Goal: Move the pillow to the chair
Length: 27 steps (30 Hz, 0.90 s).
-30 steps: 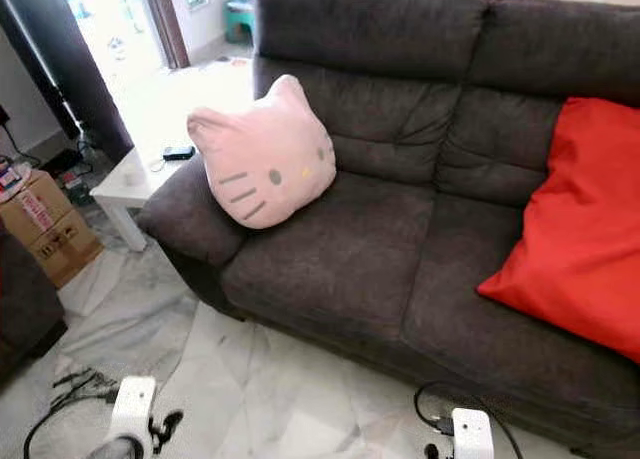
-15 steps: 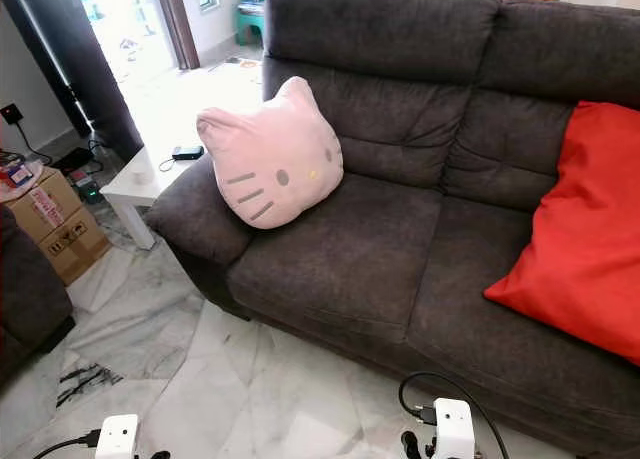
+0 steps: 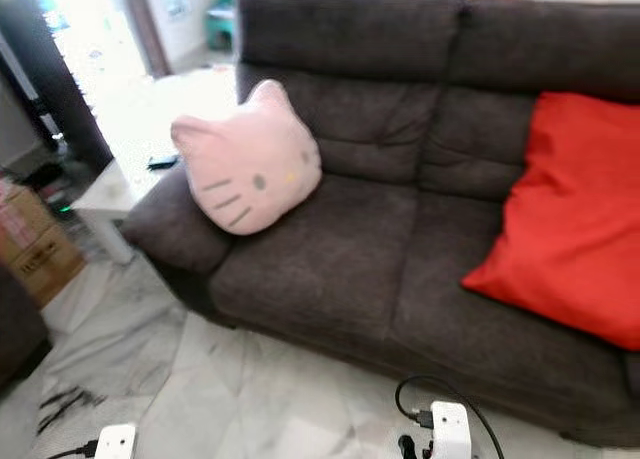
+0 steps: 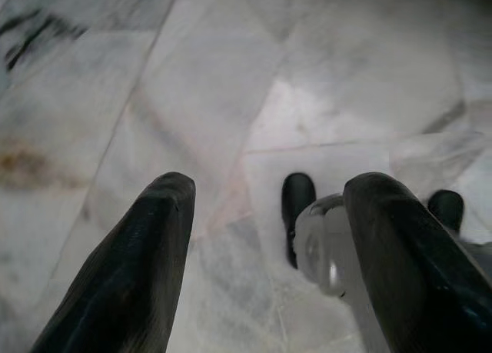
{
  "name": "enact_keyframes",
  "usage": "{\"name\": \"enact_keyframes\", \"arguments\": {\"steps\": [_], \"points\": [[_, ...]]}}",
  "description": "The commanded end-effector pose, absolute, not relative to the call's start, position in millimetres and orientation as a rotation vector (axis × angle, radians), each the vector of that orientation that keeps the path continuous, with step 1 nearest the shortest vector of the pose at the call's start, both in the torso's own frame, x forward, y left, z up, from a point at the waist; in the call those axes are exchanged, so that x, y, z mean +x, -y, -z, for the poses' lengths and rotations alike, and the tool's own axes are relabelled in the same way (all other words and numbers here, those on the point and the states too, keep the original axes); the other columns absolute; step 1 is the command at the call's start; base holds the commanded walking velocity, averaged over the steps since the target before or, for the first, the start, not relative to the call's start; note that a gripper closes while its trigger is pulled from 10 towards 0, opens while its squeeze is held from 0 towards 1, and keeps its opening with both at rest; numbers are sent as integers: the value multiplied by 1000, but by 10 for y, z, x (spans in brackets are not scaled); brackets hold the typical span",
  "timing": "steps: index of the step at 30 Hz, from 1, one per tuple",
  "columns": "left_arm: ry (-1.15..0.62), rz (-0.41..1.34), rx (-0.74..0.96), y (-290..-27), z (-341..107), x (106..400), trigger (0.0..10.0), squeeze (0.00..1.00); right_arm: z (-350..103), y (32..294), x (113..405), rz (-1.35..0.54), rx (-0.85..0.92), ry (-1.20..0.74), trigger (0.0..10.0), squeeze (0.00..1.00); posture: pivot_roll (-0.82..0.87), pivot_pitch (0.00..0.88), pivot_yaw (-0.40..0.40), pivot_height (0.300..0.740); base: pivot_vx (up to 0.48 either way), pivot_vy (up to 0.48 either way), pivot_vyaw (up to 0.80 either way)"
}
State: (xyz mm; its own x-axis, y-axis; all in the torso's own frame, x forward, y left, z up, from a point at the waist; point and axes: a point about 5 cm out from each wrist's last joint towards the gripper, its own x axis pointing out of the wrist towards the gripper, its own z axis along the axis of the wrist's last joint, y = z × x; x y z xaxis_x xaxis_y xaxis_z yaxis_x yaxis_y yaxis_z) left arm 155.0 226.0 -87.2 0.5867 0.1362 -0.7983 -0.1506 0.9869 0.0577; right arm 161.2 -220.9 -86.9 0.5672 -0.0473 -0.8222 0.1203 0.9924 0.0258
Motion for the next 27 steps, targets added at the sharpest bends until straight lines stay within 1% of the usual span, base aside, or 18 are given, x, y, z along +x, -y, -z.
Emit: {"name": "enact_keyframes", "arguments": {"steps": [1,9,16,27], "points": [[-952,-167,-25,-2260,894,1505,10000,0,877,2199,1600,97,78,-969,10000,0,45,2,20,740,0,0,-788],[-960,-161,-30,-2241,903,1496,10000,0,880,2176,1608,89,68,-975,10000,0,49,32,14,740,0,0,-788],[-944,-159,-37,-2227,895,1517,10000,0,883,2175,1603,95,73,-979,10000,0,53,38,14,740,0,0,-788],[-940,-108,27,-2206,875,1578,10000,0,871,2216,1617,99,67,-983,10000,0,53,45,19,740,0,0,-784]]}}
